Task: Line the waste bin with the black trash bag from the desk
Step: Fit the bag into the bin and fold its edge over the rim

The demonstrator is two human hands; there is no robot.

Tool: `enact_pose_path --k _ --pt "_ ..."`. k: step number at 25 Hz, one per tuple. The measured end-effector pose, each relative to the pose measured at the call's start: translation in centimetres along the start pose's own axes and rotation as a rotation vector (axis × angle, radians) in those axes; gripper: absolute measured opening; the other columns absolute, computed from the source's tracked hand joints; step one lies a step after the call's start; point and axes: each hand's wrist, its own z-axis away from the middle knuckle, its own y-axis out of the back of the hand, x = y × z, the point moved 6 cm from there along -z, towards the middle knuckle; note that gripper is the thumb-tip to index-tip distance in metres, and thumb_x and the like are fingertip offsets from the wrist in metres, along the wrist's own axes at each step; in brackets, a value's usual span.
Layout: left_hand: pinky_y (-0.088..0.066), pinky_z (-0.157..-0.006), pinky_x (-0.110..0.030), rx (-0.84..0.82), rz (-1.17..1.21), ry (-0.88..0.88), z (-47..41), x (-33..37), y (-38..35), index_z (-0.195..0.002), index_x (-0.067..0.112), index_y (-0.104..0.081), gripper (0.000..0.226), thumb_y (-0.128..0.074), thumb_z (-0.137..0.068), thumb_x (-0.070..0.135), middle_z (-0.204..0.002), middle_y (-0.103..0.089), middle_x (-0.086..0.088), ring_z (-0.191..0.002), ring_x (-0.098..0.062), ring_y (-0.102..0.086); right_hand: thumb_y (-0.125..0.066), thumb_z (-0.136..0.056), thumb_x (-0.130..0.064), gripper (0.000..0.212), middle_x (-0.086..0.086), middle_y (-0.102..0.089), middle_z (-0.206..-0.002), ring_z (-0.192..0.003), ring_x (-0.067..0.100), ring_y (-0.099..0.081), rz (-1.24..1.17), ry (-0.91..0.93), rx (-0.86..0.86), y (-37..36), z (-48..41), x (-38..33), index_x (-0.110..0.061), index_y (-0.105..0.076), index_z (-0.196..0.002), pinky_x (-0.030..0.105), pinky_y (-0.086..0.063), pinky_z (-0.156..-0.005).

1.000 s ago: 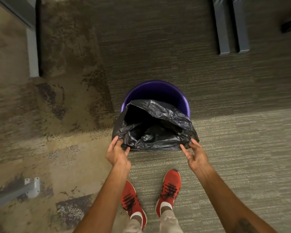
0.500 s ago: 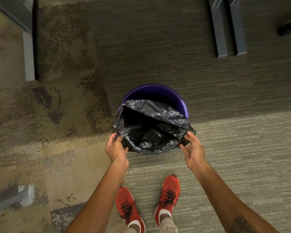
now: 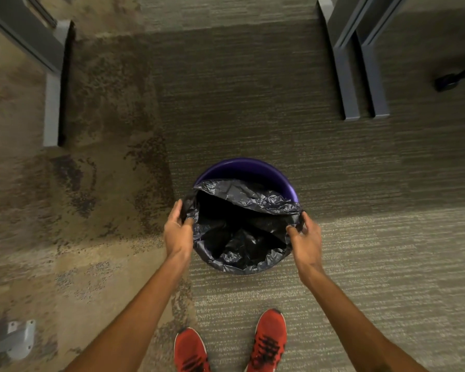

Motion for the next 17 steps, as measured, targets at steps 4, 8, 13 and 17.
enact_pose_path --k 4,8,13,17 --pt "-0.033 -0.122 -0.043 0.022 -0.239 -0.153 -1.2 2.0 -0.1 -0.158 0.021 -0.031 0.074 -0.059 -0.094 -0.004 -0.164 -0.031 -0.003 -0.147 -0.023 -0.036 -0.073 -0.086 0.000 0.049 0.002 -0.044 -0.126 -0.108 0.017 -0.054 0.191 0.296 0.178 0.5 -0.3 -3.3 -0.012 -0.048 -0.127 0.043 -0.055 -0.098" --pt "-0.038 -0.114 -0.031 0.077 -0.397 -0.197 -2.3 4.3 -1.1 -0.151 0.010 -0.043 0.062 -0.061 -0.093 -0.003 -0.153 -0.042 -0.011 -0.137 -0.028 -0.048 -0.066 -0.087 0.007 0.057 0.015 -0.026 -0.161 -0.144 0.032 -0.037 0.620 0.527 0.048 -1.8 -0.8 -5.7 -0.011 -0.050 -0.138 0.043 -0.046 -0.112" --pt "-0.046 -0.098 -0.045 0.286 -0.555 -0.138 -3.6 6.1 0.1 -0.136 0.008 -0.059 0.051 -0.073 -0.089 0.023 -0.134 -0.055 -0.014 -0.123 -0.036 -0.054 -0.065 -0.084 0.006 0.059 0.018 -0.041 -0.153 -0.128 0.034 -0.048 0.847 0.699 0.167 -2.6 1.0 -6.5 -0.009 -0.054 -0.140 0.046 -0.052 -0.099" --pt "-0.042 -0.075 -0.034 0.330 -0.479 -0.029 -3.8 4.5 0.6 -0.121 0.017 -0.068 0.045 -0.081 -0.081 0.034 -0.128 -0.060 -0.007 -0.100 -0.028 -0.064 -0.061 -0.085 0.008 0.069 0.014 -0.048 -0.139 -0.101 0.024 -0.052 0.887 0.622 0.098 -3.3 1.1 -5.1 -0.012 -0.045 -0.148 0.038 -0.057 -0.079"
